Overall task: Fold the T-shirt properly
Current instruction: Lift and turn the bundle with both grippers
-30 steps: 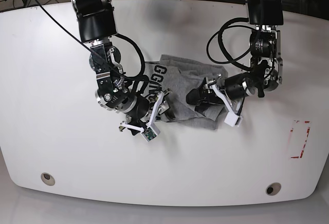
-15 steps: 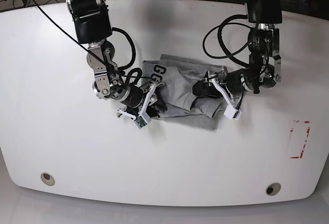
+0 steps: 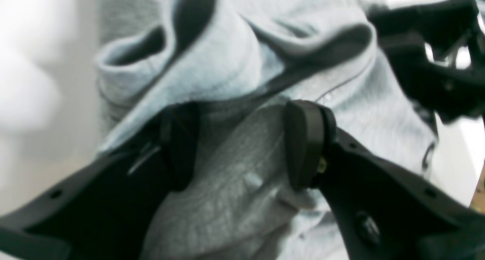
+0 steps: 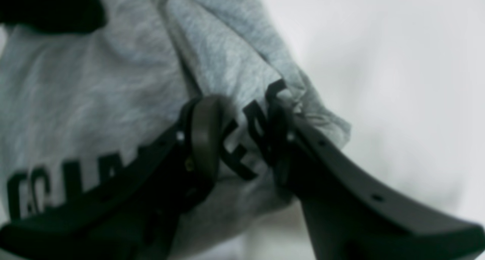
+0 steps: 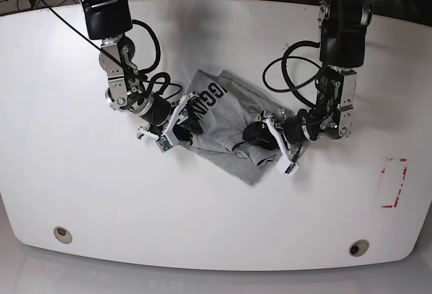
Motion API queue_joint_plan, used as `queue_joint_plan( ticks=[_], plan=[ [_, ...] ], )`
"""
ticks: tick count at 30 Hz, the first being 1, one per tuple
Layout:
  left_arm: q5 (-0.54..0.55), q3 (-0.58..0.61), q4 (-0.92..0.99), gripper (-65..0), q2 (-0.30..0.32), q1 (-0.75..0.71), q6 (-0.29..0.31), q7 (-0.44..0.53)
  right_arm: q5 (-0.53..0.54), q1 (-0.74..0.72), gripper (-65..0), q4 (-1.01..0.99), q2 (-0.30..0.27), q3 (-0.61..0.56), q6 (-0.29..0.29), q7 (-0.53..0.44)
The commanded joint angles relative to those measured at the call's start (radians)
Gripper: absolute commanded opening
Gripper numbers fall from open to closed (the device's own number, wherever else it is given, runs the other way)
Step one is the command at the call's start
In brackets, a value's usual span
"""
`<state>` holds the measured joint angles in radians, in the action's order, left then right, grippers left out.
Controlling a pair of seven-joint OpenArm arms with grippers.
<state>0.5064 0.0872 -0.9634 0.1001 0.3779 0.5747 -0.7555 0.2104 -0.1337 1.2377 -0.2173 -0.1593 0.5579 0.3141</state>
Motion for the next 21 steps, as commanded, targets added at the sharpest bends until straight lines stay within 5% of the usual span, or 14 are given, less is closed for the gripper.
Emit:
queue_joint_plan(
  ticks=[1, 9, 21],
  plan=[
    [-0.093, 0.000, 0.010, -30.4, 0.020, 0.043, -0.011, -0.062, -0.033, 0.024, -45.0, 0.053, -0.004, 0.030, -0.003, 0.067],
    [-0.084, -0.002, -0.157, -30.4, 0.037, 0.108, 0.123, -0.154, -0.025, 0.113, -45.0, 0.262, 0.000, 0.040, -0.028, 0.162],
    [0.116, -0.031, -0.539, -30.4, 0.066, -0.023, 0.123, -0.321, -0.035, 0.087, -45.0, 0.436, 0.020, 0.040, -0.063, 0.285]
  ],
)
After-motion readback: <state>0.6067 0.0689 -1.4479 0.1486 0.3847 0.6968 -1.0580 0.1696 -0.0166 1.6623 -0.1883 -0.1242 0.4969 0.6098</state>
